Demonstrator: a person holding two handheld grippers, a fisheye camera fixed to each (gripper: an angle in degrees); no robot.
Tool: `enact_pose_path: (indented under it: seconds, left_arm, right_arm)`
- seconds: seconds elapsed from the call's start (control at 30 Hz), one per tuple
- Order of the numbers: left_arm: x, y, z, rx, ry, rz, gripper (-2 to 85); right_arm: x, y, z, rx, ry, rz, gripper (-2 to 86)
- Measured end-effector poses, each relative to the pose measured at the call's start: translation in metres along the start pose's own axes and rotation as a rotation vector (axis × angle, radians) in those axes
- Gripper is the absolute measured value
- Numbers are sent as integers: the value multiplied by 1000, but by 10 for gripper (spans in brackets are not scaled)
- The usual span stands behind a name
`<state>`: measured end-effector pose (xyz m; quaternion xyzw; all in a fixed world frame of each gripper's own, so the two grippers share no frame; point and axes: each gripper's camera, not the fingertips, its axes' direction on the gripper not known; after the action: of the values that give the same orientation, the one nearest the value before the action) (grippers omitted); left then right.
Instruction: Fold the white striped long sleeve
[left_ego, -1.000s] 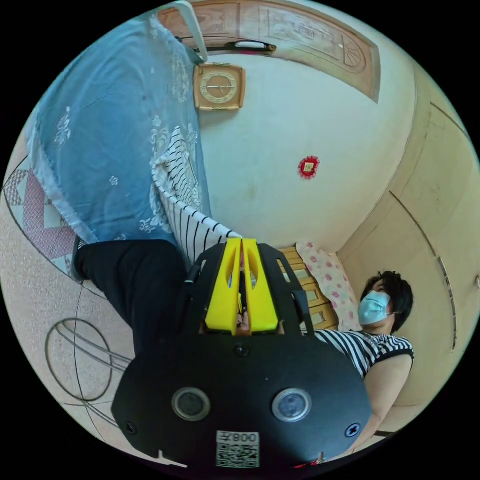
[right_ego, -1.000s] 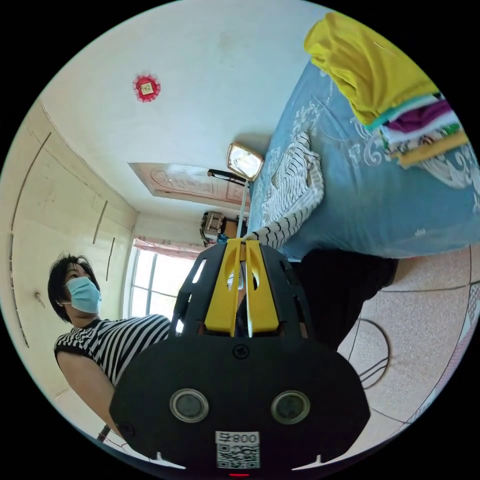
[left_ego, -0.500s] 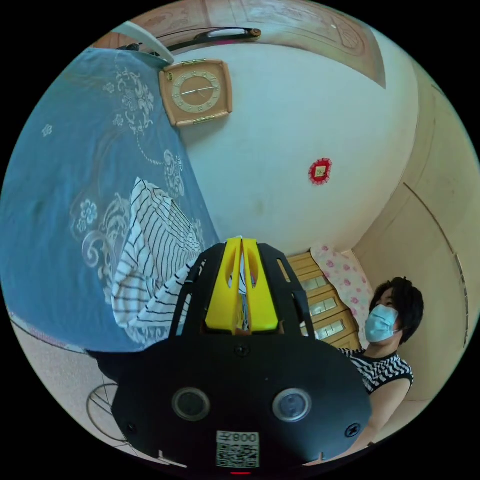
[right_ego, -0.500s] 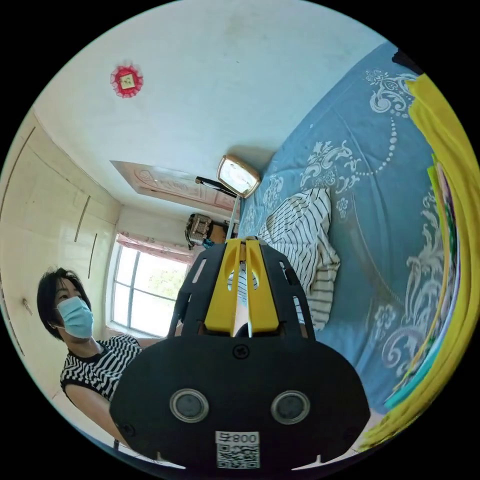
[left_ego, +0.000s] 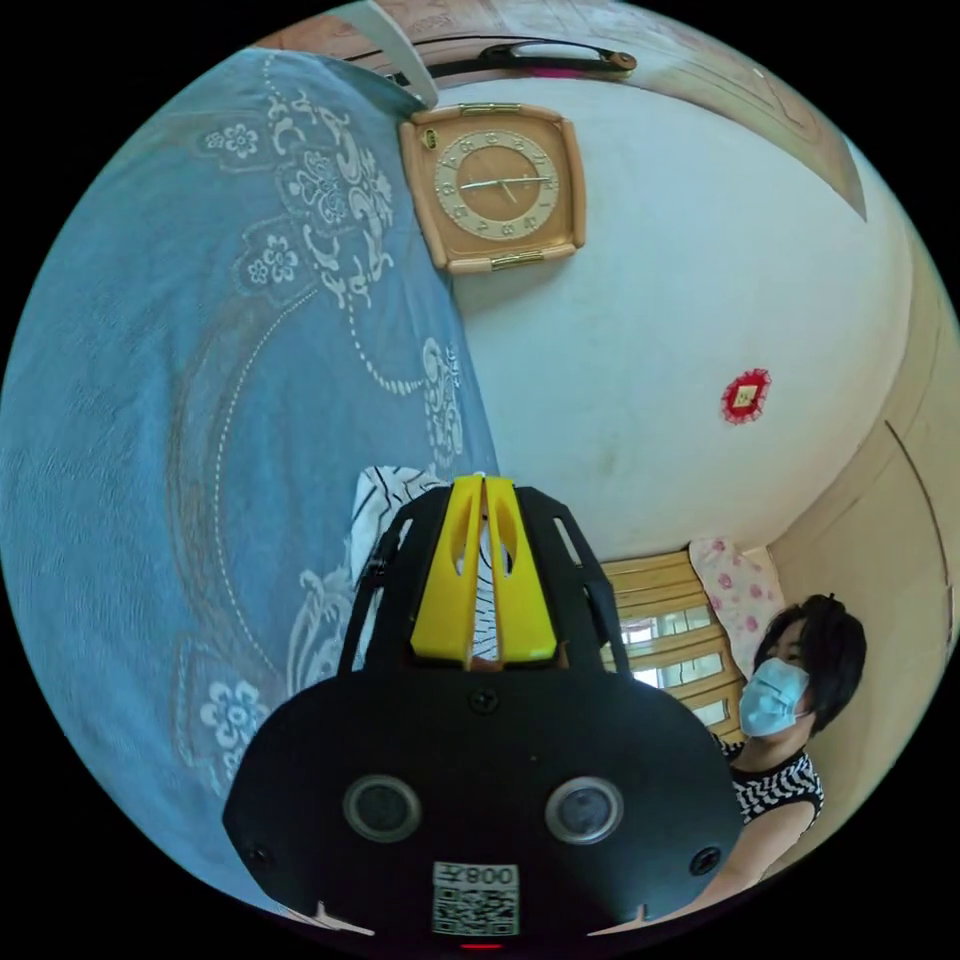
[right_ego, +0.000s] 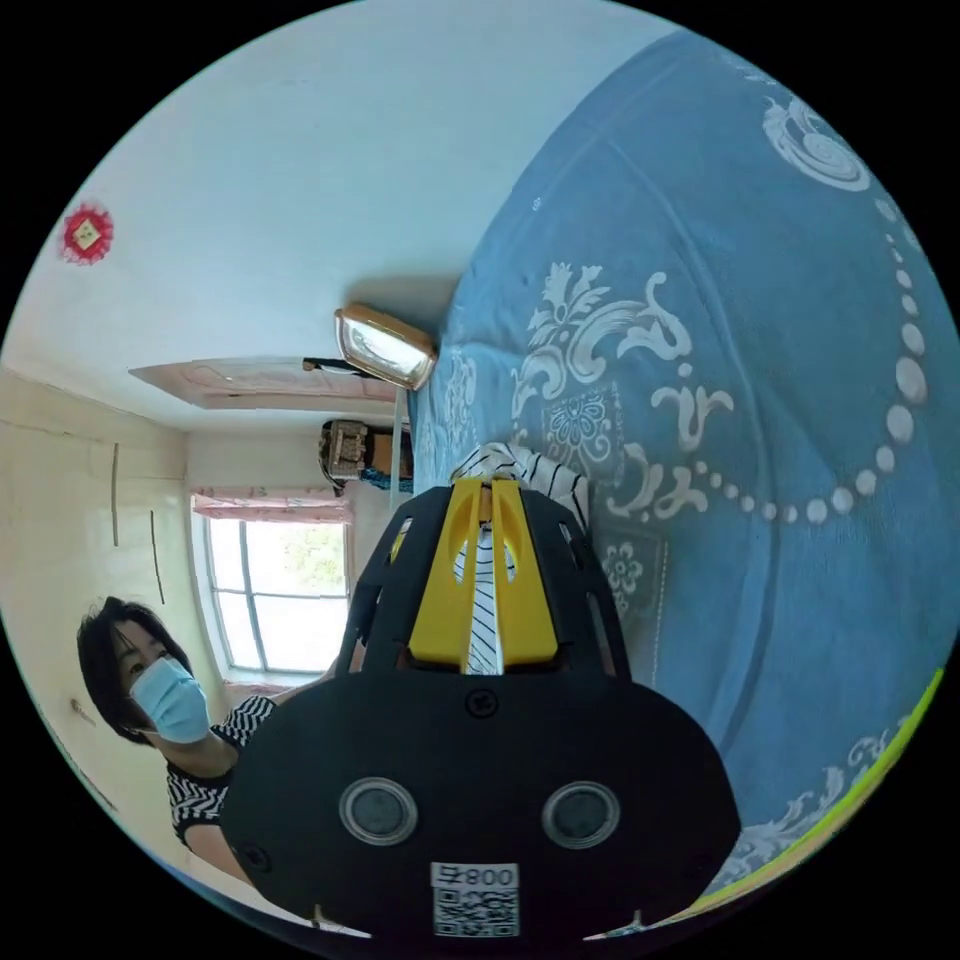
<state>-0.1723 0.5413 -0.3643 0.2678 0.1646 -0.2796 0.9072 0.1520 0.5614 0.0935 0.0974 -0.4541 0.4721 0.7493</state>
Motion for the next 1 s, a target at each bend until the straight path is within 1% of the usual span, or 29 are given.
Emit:
enact_pose_path:
  seconds: [0.1, 0.17, 0.2, 0.3, 0.33, 0.37, 0.4, 0.43, 0.5, 0.53, 0.57, 0.6, 0.63, 0.67, 0.7, 0.77, 0.8, 0.87, 0.9, 1.0]
  left_arm:
    - [-15, -12, 38, 2, -65, -50, 14]
    - [-22, -14, 56, 29, -68, -81, 23]
    - [-23, -14, 65, 72, -54, -79, 30]
    - [-14, -12, 89, 123, -57, -32, 42]
    - [-8, -10, 96, 114, -66, -5, 43]
    - [3, -7, 116, 62, -78, 43, 45]
    - [16, -3, 142, -26, -100, 93, 49]
    - [23, 0, 156, -71, -121, 127, 52]
    - [57, 14, 218, -215, -238, 298, 65]
    - [66, 17, 234, -248, -267, 347, 68]
    - [82, 24, 268, -322, -344, 451, 74]
    - [96, 31, 302, -386, -446, 552, 79]
    - [103, 36, 320, -416, -495, 606, 82]
    - [113, 45, 354, -481, -595, 710, 86]
    - [119, 54, 386, -528, -690, 791, 88]
    - [124, 67, 429, -574, -814, 894, 89]
    - [126, 74, 451, -590, -880, 953, 88]
    - [125, 83, 481, -623, -955, 1018, 82]
    - [124, 86, 497, -637, -987, 1038, 78]
    - [126, 87, 525, -626, -987, 1051, 67]
  right_arm:
    - [-3, -24, 18, -21, 13, 59, 20]
    - [-11, -33, 25, 1, -3, 87, 24]
    - [-15, -34, 27, 5, -2, 84, 26]
    - [-42, -37, 30, 36, 59, 62, 34]
    - [-58, -37, 30, 56, 119, 29, 38]
    - [-77, -36, 31, 73, 196, -4, 43]
    - [-87, -36, 33, 79, 232, -25, 48]
    - [-107, -35, 38, 84, 304, -74, 56]
    - [-143, -35, 53, 66, 405, -166, 68]
    - [-171, -34, 68, 49, 468, -251, 71]
    - [-201, -31, 90, 23, 546, -358, 73]
    - [-215, -30, 104, -1, 589, -412, 73]
    - [-242, -28, 135, -67, 669, -523, 74]
    - [-264, -25, 169, -147, 743, -631, 74]
    - [-273, -24, 185, -188, 776, -679, 74]
    - [-302, -15, 247, -315, 928, -868, 74]
    - [-307, -12, 260, -337, 964, -912, 74]
    - [-322, -4, 302, -406, 1085, -1048, 74]
    - [-325, -3, 310, -423, 1105, -1073, 73]
    - [-336, -3, 334, -459, 1175, -1137, 67]
